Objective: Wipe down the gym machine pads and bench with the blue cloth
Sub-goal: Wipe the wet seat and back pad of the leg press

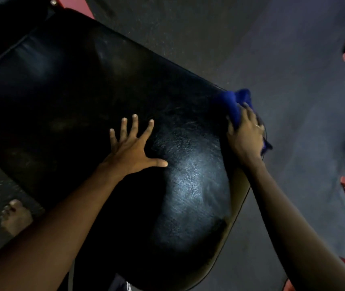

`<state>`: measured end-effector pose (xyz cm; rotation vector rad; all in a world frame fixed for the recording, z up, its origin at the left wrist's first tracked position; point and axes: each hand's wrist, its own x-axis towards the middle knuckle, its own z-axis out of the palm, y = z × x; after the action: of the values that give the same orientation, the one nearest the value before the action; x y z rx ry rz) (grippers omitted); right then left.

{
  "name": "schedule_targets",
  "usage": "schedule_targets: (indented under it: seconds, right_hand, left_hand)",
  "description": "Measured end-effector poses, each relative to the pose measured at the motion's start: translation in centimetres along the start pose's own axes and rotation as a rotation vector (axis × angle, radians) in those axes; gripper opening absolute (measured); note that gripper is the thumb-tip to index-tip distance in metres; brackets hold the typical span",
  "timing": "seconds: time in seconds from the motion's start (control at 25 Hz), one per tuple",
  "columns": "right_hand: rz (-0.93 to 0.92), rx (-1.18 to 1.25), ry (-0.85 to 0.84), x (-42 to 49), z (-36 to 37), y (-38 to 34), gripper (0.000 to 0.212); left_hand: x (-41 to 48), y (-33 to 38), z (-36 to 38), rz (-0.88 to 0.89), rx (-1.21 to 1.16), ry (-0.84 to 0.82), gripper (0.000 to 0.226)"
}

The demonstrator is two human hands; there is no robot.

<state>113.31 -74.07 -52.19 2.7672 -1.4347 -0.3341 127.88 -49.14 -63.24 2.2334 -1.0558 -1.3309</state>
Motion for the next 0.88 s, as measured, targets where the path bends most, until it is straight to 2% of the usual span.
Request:
schedule_targets:
  seconds: [0.08,0.24,0.4,0.52,0.56,0.64,0.76,0.88]
  right_hand:
    - [0.153,-0.018,0.013,-0.4,-0.3,1.2,0.058]
    - [0.198,-0.108,0.0,6.9,2.0,-3.4,0.06]
    - [0.082,-0.09,-0.07,10.1,2.6,-5.9,0.056]
    - [-0.185,-0.089,-0.059,2.2,1.2,-2.6,0.055]
    - [-0.195,-0.069,-0.075,-1.1,0.6,-1.1,0.055]
    - [-0.102,-0.059,-0.04,-4.5,0.1,0.8,0.055]
    - [0.07,-0.095,0.021,-0.7,1.3,-1.3,0.058]
    - [0.045,-0.104,-0.005,5.3,3.7,-5.7,0.06]
  left_hand:
    - [-0.1,0.0,0.2,0.012,0.002,0.014,0.131]
    - [0.1,-0.2,0.6,0.01,-0.01,0.027,0.13]
    - [0.2,-0.3,0.7,0.005,-0.016,-0.011,0.129]
    - [0.2,-0.3,0.9,-0.005,-0.007,-0.025,0.128]
    - [0.1,-0.3,1.2,-0.003,0.003,-0.009,0.128]
    - [0.0,-0.3,1.6,0.003,0.012,0.034,0.126]
    - [0.0,-0.5,2.0,0.011,0.024,0.1,0.122]
    - [-0.9,1.2,4.4,0.075,0.03,0.325,0.103]
